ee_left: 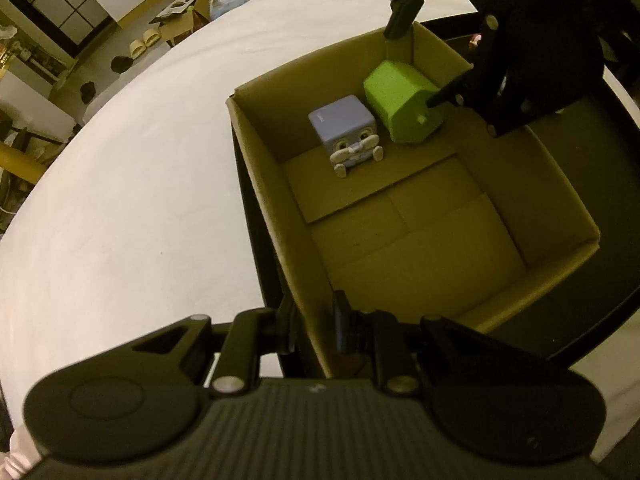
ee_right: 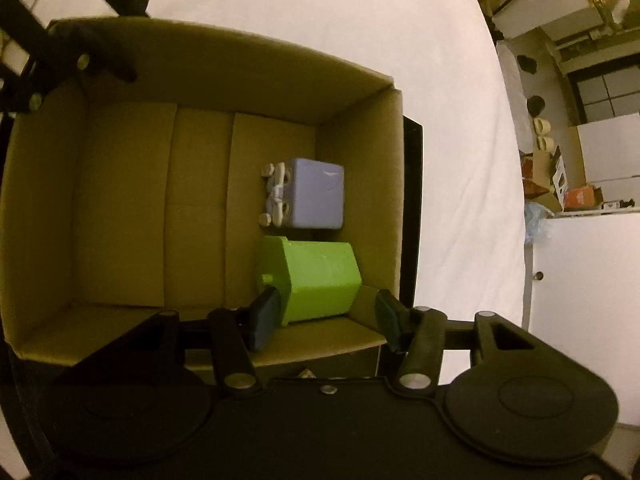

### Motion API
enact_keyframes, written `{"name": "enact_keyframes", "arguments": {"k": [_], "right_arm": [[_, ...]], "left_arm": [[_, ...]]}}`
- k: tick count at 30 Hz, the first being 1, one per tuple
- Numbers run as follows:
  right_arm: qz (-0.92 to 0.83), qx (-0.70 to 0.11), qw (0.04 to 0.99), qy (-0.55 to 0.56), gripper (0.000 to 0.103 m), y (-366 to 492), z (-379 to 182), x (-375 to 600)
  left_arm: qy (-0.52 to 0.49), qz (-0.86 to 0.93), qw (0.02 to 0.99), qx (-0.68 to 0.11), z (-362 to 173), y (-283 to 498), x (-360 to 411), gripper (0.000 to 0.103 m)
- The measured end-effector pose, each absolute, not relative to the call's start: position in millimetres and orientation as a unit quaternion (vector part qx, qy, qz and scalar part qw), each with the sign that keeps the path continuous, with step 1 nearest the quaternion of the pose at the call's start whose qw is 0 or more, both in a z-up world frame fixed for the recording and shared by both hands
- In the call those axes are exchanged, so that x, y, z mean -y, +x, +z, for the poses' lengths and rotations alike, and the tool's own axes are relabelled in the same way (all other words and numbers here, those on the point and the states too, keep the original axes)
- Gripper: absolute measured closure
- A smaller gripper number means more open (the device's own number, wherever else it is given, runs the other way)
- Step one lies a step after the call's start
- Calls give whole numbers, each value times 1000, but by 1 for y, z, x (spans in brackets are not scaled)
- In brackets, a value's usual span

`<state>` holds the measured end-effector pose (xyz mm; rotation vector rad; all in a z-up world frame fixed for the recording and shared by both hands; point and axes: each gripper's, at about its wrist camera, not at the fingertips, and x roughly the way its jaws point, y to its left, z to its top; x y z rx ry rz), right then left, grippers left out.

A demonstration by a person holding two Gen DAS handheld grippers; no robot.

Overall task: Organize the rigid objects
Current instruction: 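Lower the green cube beside the lavender cube and open the right gripper, then withdraw the right gripper from the box toward the remaining toys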

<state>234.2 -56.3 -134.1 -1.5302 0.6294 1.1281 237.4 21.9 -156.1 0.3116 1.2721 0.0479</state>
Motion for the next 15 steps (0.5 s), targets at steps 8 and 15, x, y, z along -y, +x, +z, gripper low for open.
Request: {"name": "enact_keyframes", "arguments": {"k": [8, 15], "right_arm": [[469, -275, 556, -628, 49, 241, -126, 60], [481, -271, 579, -601, 45, 248, -113, 65]], "left_arm": [[143, 22, 792, -593, -156, 238, -22, 86], [146, 22, 792, -592, -157, 238, -21, 86]]}}
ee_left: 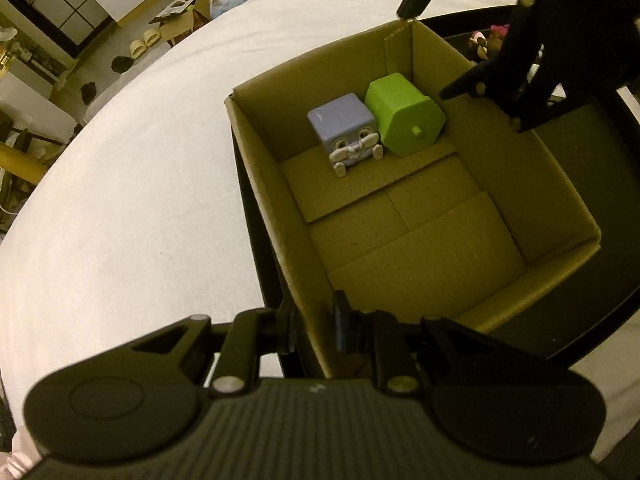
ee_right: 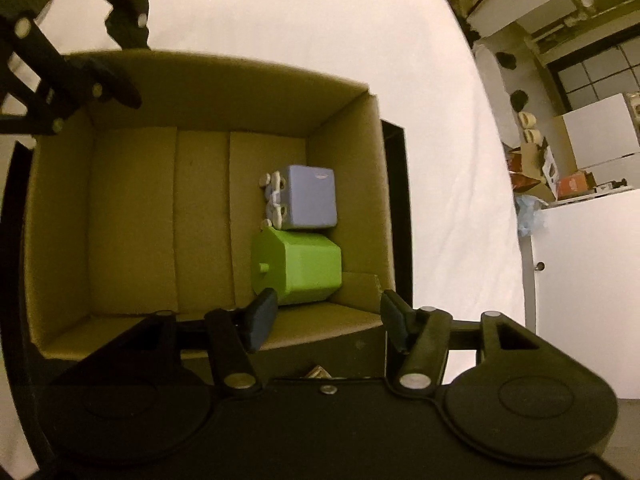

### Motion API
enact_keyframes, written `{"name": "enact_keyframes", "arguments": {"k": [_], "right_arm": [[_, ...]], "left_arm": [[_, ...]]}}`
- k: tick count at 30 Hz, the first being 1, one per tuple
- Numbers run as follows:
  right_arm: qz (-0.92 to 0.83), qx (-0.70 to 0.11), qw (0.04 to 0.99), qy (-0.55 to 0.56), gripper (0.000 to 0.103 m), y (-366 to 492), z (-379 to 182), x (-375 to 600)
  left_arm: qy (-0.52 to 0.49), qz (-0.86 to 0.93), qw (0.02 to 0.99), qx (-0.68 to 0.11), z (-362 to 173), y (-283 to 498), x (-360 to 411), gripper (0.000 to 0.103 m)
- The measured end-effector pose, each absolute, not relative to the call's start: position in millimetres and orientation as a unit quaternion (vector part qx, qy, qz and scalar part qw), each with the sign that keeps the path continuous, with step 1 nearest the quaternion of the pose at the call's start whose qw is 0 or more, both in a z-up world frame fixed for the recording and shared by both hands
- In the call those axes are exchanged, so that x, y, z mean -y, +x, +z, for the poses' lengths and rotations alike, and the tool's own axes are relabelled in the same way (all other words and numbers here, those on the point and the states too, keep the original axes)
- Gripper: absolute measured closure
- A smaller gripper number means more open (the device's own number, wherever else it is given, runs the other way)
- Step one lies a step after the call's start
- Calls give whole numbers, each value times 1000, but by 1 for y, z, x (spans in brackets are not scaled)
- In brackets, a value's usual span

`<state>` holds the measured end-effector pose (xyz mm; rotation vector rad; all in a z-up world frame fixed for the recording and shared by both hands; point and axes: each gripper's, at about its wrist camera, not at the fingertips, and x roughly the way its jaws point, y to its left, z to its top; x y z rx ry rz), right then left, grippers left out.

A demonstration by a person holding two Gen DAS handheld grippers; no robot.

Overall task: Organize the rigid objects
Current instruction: 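Withdraw the right gripper from the box toward the remaining toys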

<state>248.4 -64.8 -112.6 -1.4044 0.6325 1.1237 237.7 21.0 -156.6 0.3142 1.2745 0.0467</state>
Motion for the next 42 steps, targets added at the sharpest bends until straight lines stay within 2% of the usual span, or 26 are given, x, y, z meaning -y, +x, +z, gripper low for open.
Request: {"name": "enact_keyframes", "arguments": {"k": [8, 13, 17, 19, 20, 22, 32, 36, 38, 42], "right_arm": [[484, -270, 636, -537, 31, 259, -76, 93], [468, -276, 676, -498, 28, 270, -61, 121], [463, -284, 698, -467, 15, 275, -57, 145], [453, -292, 712, -449, 14, 278, -58, 156], [446, -298, 717, -445, 8, 280, -60, 160], [424, -307, 733, -435, 3, 282, -67, 171], [392, -334, 809, -284, 3, 285, -84, 230], [393, -338, 804, -291, 4, 283, -100, 239], [389, -339, 801, -305, 8, 284, -109, 241], [389, -357, 795, -298, 9, 290, -121, 244]], "left_arm": [[146, 21, 792, -592, -157, 237, -21, 86], [148, 21, 792, -592, -156, 237, -20, 86], [150, 21, 792, -592, -155, 236, -19, 86], [148, 22, 791, -594, -155, 236, -20, 86], [138, 24, 789, -599, -155, 238, -21, 86], [133, 22, 788, -601, -153, 238, -21, 86], [147, 20, 788, -598, -154, 236, -20, 86], [145, 19, 789, -597, -155, 236, -21, 86], [143, 18, 789, -597, -155, 236, -21, 86], [142, 18, 790, -596, -155, 236, -22, 86]]}}
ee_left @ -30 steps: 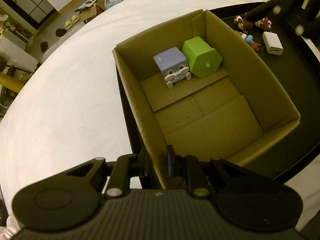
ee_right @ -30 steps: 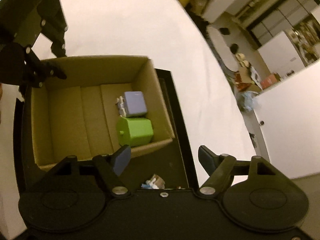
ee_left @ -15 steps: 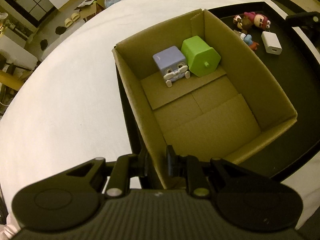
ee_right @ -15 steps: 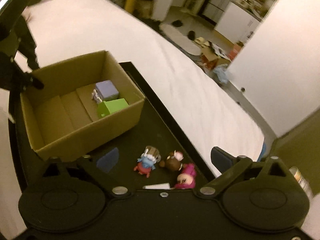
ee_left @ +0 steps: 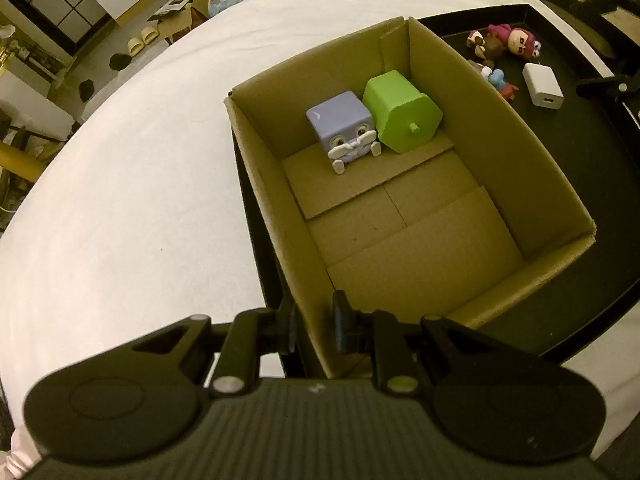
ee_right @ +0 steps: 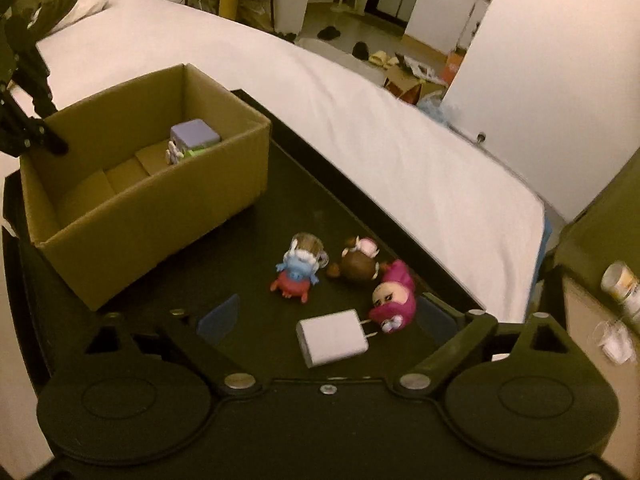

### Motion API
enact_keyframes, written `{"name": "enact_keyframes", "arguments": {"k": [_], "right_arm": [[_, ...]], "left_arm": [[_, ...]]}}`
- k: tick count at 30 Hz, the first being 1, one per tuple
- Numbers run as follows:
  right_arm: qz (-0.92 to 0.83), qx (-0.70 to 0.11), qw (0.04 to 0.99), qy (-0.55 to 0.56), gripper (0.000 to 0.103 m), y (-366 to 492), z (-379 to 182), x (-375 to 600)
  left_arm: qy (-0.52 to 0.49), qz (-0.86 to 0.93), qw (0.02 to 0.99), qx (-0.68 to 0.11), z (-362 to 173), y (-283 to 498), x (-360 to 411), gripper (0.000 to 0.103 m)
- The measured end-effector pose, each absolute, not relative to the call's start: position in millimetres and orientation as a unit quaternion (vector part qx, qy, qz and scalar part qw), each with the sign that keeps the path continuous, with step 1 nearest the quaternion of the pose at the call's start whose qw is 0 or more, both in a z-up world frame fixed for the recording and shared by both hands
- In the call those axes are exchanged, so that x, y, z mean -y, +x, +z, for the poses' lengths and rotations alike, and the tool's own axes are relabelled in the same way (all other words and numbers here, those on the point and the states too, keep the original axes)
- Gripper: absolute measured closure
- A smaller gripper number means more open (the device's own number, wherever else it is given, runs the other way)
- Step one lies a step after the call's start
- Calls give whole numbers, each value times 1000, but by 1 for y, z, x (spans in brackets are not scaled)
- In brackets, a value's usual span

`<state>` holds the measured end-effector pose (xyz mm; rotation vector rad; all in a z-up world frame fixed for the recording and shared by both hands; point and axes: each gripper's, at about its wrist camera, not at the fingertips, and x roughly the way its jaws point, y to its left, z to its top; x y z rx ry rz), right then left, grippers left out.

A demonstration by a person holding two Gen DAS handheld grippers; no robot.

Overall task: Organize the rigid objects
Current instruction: 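Withdraw the right gripper from the box toward the remaining toys, then move the right gripper to the white charger cube and close on it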

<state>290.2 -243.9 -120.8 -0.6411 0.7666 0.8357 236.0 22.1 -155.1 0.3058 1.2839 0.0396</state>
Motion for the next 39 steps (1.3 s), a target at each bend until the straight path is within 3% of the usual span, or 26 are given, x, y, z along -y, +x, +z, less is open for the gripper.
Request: {"name": "enact_keyframes", "arguments": {"k": [9, 27, 33, 35, 39], "right_arm": [[353, -420, 805, -226, 10, 303, -147, 247], [176, -454, 864, -129, 14, 316, -179, 239], [174, -468, 853, -155, 36, 312, -194, 235], [182, -472, 851, -144, 48, 314, -192, 235], [186, -481, 849, -118, 59, 317, -191, 238]], "left_arm": [[144, 19, 790, -596, -156, 236, -22, 86], [152, 30, 789, -594, -158, 236, -17, 86], [152, 29, 789, -594, -158, 237, -18, 86], [152, 29, 789, -594, -158, 237, -18, 86], [152, 29, 789, -595, -158, 237, -17, 86]]}}
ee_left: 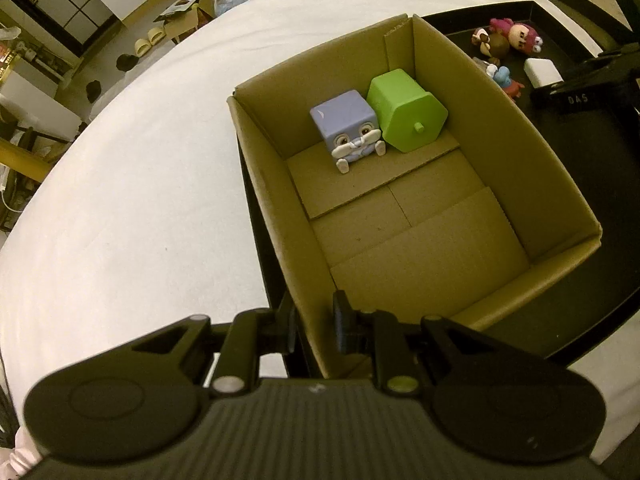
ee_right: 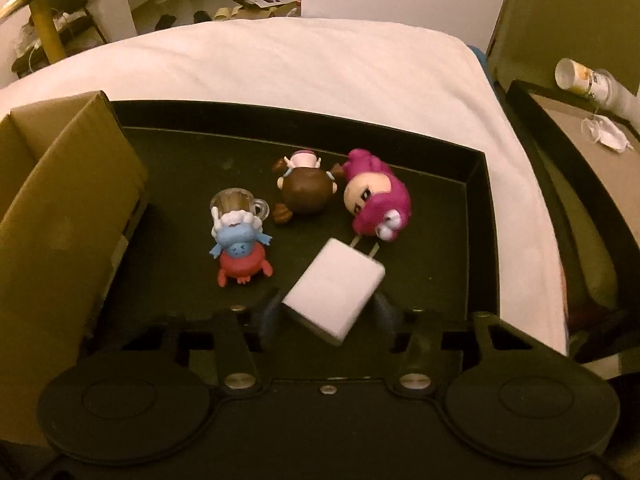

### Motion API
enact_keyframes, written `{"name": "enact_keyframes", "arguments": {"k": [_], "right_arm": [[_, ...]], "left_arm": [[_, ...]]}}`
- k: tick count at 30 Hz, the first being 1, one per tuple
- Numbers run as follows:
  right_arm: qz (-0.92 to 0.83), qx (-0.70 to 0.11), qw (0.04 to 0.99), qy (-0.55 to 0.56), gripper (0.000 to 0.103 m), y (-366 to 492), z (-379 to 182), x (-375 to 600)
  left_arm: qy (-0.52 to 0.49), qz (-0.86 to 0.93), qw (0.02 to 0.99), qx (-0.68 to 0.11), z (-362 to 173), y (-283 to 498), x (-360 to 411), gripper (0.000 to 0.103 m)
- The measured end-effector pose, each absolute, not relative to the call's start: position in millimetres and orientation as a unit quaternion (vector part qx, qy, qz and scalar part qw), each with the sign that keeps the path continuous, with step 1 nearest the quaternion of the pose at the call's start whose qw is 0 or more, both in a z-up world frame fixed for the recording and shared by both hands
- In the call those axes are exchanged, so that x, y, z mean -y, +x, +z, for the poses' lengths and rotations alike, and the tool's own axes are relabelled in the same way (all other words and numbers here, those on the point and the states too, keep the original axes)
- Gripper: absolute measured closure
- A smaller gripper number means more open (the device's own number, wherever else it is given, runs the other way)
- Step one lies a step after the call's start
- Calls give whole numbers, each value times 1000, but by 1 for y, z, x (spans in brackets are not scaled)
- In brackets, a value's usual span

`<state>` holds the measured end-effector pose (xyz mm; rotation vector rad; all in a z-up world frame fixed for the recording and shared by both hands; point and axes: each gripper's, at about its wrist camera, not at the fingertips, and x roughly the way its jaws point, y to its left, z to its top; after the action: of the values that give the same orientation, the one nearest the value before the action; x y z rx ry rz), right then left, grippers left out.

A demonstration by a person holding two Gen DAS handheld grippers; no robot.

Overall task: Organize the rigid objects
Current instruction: 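Move the right gripper to the white charger cube and close on it, then lift the white charger with the right gripper and carry it over the box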

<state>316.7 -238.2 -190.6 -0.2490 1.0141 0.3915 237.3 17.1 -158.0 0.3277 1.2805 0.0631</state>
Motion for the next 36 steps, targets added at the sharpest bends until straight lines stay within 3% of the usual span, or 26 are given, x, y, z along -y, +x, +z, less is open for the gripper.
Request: {"name": "enact_keyframes", "arguments": {"k": [7, 21, 23, 36], "right_arm": [[185, -486, 849, -98, 63, 313, -189, 244], [131, -483, 862, -79, 58, 312, -191, 253], [132, -480, 864, -82, 65, 312, -190, 251], [188, -413, 882, -122, 67, 282, -164, 236]], "left_arm": [[152, 29, 789, -594, -158, 238, -17, 86], [143, 39, 788, -598, -158, 239, -16, 86], [130, 47, 790, -597, -158, 239, -18, 86], [4, 126, 786, -606, -164, 239, -37, 89]]}}
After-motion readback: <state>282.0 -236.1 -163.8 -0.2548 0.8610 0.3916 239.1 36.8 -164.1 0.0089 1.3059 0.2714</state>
